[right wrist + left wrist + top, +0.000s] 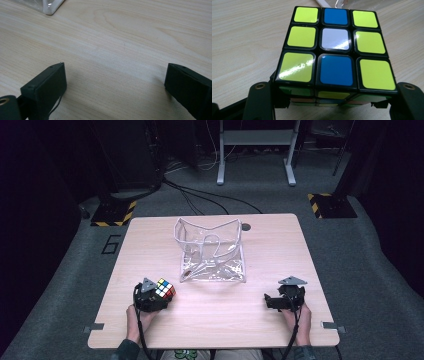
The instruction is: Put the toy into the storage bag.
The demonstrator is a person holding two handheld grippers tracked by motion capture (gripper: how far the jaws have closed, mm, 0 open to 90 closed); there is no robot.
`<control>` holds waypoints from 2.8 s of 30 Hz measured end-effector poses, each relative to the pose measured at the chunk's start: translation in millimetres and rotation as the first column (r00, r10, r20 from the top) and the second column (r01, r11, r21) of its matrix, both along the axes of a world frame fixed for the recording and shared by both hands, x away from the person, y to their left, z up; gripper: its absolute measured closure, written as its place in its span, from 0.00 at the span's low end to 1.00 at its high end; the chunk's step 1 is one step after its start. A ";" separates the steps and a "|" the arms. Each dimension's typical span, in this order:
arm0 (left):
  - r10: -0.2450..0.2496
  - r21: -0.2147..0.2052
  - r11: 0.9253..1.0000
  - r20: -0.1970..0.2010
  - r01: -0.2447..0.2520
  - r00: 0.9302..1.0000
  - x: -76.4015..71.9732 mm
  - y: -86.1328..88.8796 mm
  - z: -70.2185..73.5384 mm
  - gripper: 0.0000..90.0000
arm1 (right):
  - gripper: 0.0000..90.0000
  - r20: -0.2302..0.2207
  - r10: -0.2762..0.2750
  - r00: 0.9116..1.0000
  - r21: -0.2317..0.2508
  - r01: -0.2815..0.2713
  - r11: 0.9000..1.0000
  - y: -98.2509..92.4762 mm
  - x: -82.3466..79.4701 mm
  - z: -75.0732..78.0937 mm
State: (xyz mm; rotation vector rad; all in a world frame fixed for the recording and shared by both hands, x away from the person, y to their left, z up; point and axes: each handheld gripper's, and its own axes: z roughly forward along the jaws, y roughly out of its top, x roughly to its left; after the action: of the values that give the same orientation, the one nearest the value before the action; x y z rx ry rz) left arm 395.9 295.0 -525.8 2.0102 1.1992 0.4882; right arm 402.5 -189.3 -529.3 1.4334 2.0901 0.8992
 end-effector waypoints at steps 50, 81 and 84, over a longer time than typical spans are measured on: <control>-0.055 0.002 0.998 0.069 0.055 0.996 20.2 -9.4 66.6 0.38 | 0.00 -0.005 0.012 1.000 -0.004 -0.012 1.000 3.5 7.0 -0.8; -0.091 0.010 0.996 0.112 0.091 0.990 36.6 -17.2 107.8 0.38 | 0.00 -0.008 0.011 1.000 -0.002 -0.011 1.000 3.7 6.9 -0.6; -0.093 0.008 0.996 0.114 0.092 0.989 38.9 -18.3 110.6 0.38 | 0.00 -0.008 0.011 1.000 -0.002 -0.011 1.000 3.7 6.9 -0.6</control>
State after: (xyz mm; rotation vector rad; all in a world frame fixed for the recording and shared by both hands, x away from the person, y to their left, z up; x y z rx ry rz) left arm 434.9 276.7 -415.2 2.0015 1.0315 0.5512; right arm 409.4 -185.6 -530.0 1.4282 2.1057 0.8960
